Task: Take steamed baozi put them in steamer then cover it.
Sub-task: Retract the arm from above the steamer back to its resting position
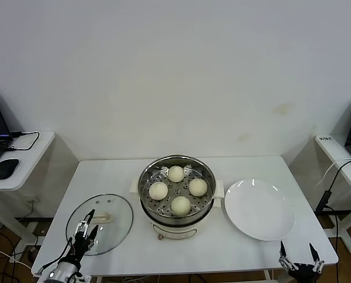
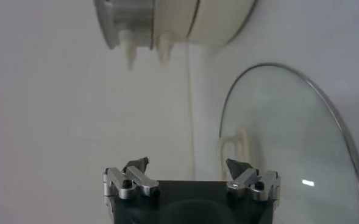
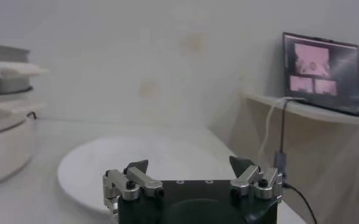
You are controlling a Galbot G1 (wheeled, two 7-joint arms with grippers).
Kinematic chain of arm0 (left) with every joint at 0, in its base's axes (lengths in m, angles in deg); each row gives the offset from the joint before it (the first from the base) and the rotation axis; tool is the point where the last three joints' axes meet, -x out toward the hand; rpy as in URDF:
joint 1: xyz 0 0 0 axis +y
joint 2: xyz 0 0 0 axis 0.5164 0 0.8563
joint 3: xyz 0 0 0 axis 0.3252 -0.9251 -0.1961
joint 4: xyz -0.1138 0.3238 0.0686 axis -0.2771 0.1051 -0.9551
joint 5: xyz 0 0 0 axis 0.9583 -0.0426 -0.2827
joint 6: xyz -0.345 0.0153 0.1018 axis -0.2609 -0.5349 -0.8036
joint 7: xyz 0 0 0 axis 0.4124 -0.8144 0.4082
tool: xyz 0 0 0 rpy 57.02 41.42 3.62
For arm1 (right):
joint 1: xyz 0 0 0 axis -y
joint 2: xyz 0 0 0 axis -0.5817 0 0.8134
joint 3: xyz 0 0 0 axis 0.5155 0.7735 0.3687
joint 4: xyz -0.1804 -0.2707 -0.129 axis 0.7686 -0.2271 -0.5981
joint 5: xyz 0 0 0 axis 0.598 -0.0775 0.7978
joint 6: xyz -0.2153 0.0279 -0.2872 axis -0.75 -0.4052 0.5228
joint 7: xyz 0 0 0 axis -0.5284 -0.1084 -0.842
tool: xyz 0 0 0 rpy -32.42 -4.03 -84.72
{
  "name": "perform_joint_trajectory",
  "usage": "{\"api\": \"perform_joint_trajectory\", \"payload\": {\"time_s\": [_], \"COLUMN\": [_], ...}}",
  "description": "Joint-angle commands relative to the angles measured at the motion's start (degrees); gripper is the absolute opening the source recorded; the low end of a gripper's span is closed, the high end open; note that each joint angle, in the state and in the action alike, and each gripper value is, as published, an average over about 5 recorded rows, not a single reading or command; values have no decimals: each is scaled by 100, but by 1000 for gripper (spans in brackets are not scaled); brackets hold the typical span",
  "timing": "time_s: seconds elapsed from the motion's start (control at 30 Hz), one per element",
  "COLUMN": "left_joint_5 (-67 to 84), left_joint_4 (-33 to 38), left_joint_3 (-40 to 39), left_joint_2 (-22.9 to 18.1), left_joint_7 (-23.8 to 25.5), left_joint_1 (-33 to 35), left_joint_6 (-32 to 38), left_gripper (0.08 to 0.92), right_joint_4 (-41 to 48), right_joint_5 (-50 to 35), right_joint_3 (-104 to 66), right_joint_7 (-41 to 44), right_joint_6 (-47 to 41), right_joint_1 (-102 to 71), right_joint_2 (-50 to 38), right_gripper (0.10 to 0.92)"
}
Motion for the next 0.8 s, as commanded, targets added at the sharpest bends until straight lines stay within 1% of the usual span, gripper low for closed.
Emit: {"api": "perform_joint_trajectory", "payload": {"time_s": [0.03, 0.5, 0.8], "left_joint_5": [-175, 37, 344], "left_joint_4": [-815, -1257, -1315], "left_joint_3": [-167, -165, -202], "left_joint_2": [53, -16, -78], "left_joint_7": [43, -11, -66], "left_joint_1": [-775, -1260, -1342], "left_joint_6": [11, 28, 33], "left_gripper": [823, 823, 823], "right_joint_4": [27, 102, 191], "right_joint_5": [97, 229, 308], "right_joint_3": [-123, -78, -43], "right_joint_7": [-39, -28, -29], "right_joint_6": [20, 54, 68], "right_joint_1": [-141, -162, -141], "right_joint_2": [126, 127, 127], "right_gripper": [823, 823, 823]}}
